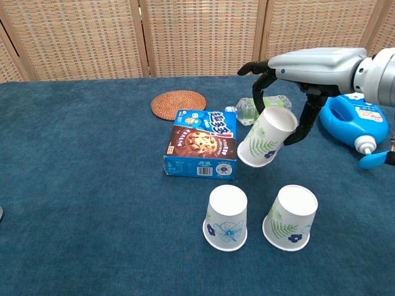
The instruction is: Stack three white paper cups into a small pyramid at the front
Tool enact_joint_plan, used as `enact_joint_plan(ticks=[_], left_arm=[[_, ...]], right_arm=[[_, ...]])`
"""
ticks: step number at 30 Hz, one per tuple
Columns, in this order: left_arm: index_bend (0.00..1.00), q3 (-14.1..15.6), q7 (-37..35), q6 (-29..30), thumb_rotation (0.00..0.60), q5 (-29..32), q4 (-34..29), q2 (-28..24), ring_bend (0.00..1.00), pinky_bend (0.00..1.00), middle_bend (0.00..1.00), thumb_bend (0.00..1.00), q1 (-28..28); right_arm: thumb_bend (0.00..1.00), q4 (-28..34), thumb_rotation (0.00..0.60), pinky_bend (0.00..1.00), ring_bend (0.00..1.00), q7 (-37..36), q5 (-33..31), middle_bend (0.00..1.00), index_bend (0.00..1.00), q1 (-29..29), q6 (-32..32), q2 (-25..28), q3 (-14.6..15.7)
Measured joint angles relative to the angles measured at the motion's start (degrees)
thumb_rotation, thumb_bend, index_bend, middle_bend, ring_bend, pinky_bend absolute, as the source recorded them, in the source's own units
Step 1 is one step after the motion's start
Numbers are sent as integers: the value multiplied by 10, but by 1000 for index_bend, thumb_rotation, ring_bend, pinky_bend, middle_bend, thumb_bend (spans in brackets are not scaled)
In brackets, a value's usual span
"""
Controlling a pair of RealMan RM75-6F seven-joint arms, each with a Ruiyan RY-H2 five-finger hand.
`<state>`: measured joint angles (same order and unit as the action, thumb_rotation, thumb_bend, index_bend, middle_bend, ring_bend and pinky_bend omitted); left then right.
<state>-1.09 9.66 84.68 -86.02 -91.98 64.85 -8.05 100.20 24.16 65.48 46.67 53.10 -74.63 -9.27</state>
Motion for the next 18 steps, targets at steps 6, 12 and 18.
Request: enact_joint_plan(ticks=[6,12,18], left_arm=[[98,-1,-4,3,600,-5,-1,-1,0,0,0,244,2],[98,-2,-8,5,600,-8,0,-2,0,0,0,244,4],[98,-3,-12,4,600,-9,1,-3,0,0,0,244,4]], right_arm=[[139,37,600,193,0,7,18,84,599,-5,10,18,9],[140,52,600,193,0,23,6,85,601,-5,19,27,6],[139,78,600,188,0,40,0,85,604,-4,20,45,9]])
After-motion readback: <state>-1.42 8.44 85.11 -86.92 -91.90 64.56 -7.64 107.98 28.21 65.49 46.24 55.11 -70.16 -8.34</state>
